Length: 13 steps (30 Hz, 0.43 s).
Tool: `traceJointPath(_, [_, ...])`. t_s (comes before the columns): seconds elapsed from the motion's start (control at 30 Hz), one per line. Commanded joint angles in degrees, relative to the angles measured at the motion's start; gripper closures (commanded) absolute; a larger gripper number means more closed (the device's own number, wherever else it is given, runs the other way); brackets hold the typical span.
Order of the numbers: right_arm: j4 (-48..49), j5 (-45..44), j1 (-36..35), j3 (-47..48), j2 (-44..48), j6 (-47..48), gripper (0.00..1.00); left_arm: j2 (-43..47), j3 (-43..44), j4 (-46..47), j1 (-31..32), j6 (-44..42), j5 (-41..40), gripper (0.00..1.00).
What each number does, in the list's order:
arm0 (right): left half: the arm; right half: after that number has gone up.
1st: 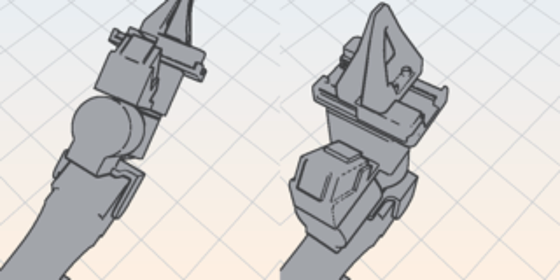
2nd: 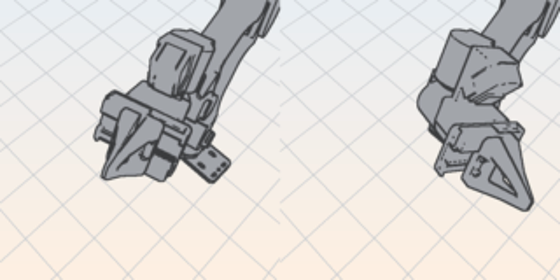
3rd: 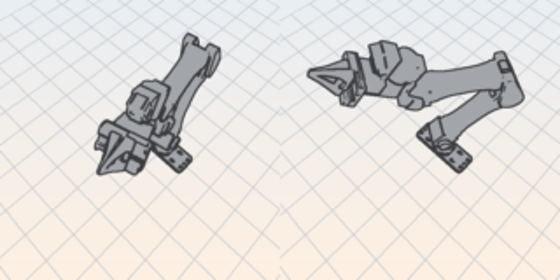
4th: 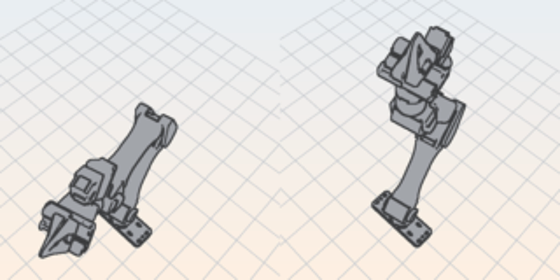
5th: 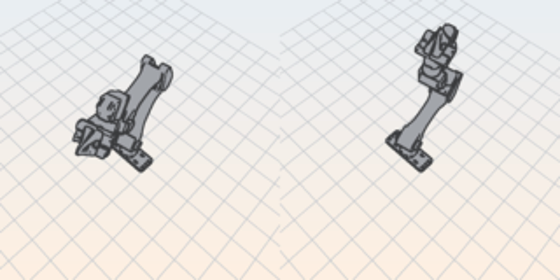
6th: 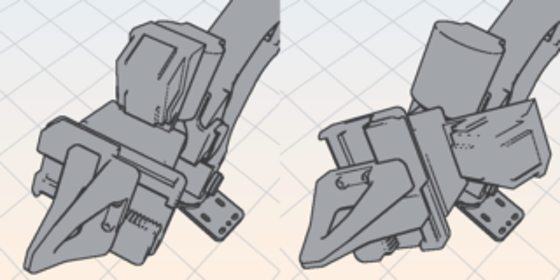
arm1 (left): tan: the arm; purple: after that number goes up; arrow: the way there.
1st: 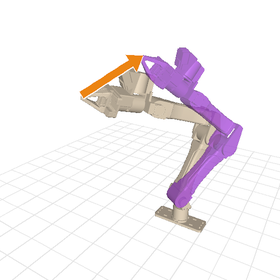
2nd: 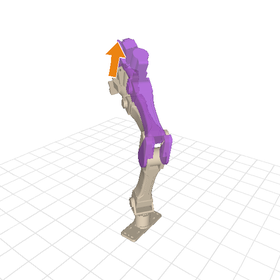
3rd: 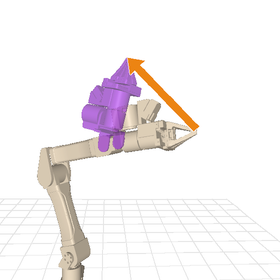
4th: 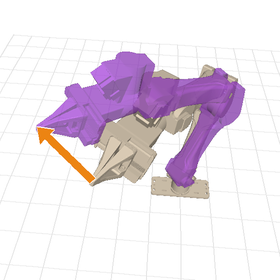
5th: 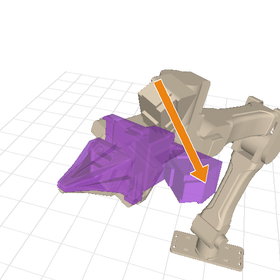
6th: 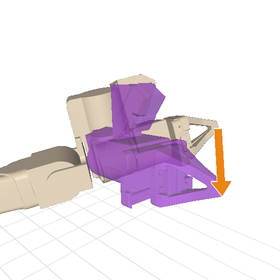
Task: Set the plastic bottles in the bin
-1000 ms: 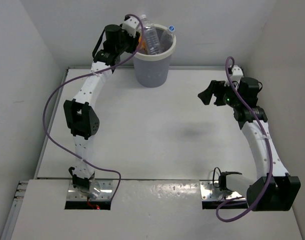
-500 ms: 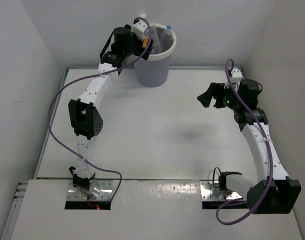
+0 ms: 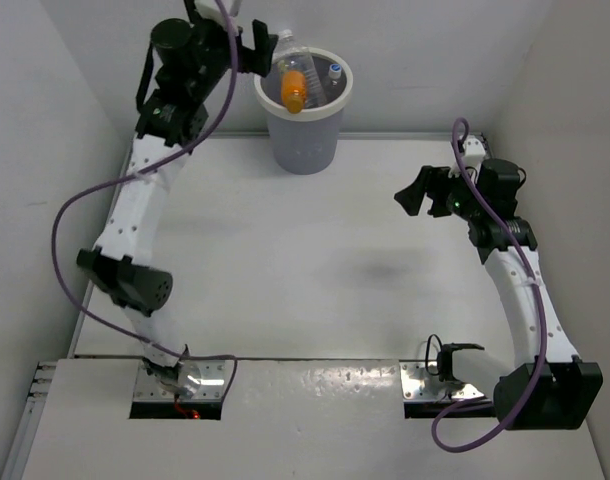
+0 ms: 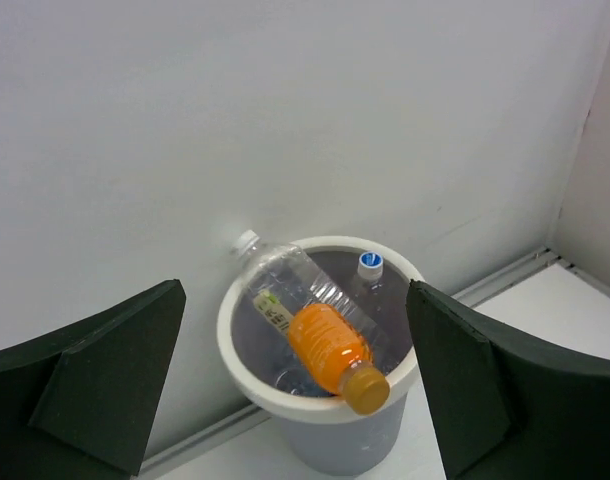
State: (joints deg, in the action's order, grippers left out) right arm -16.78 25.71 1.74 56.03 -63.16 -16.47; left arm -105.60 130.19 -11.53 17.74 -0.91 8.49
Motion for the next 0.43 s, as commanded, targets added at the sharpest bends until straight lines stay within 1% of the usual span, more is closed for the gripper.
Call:
traceJointPath(0.0, [0.8, -0.2, 0.1, 2.5, 2.1, 0.7, 0.07, 7.7, -10.2, -9.6, -1.7, 0.8, -1.2, 0.0])
traceJointPath(0.07, [-0.4, -1.2, 0.1, 2.6, 2.8, 1.3, 0.06, 11.4, -17.4, -11.9, -2.2, 0.8, -4.4, 0.0])
traceJointPath(0.1, [-1.4, -2.0, 0.1, 2.5, 2.9, 1.3, 0.04, 14.9, -23.8, -13.7, -2.2, 1.5, -5.2, 0.0])
traceJointPath(0.17, [-2.8, -2.6, 0.2, 1.7, 3.5, 1.4, 0.01, 18.5, -30.2, -14.2, -2.8, 2.1, -5.2, 0.0])
traceJointPath(0.2, [-2.8, -3.1, 0.4, 1.4, 4.0, 1.4, 0.01, 20.3, -33.2, -14.2, -3.7, 2.7, -5.2, 0.0])
traceJointPath(0.23, [-2.7, -3.4, 0.4, 1.0, 4.6, 1.2, 0.01, 23.7, -38.4, -14.2, -4.7, 2.7, -4.7, 0.0])
traceJointPath(0.33, [-2.1, -4.5, 0.8, -1.2, 5.7, 0.9, 0.01, 28.1, -46.5, -12.3, -7.4, 4.2, -4.0, 0.0])
traceJointPath(0.4, [-2.1, -5.1, 1.1, -1.8, 5.9, 0.7, 0.01, 30.6, -48.7, -11.8, -8.9, 4.9, -3.0, 0.0])
